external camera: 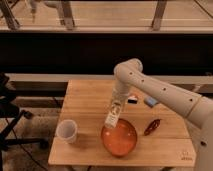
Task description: Place the bottle in the ceramic bowl
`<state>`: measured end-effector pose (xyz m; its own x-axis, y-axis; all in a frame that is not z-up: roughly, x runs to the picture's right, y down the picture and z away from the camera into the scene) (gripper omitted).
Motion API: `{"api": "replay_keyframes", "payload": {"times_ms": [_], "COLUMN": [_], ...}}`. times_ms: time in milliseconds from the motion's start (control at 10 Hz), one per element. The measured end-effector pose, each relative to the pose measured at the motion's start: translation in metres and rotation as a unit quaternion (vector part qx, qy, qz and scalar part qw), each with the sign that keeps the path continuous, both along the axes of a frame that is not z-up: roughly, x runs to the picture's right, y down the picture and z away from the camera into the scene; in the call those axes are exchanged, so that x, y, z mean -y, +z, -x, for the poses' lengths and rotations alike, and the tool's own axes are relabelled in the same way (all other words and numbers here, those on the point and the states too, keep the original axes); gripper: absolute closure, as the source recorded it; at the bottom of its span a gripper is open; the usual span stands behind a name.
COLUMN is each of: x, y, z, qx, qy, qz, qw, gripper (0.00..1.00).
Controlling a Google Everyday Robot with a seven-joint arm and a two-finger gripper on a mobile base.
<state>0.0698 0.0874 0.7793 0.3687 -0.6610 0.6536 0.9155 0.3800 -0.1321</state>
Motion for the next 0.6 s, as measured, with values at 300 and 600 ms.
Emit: {"api": "replay_keyframes", "payload": {"times_ms": [300, 600], "x": [-0.012, -0.025], "y": [-0.013, -0.019], "z": [0.001, -0.002], "qx": [0.008, 0.019], "qy": [-0.005, -0.010], "qz": [0.007, 0.016], "qw": [0.9999, 0.9997], "gripper": [1.00, 1.00]}}
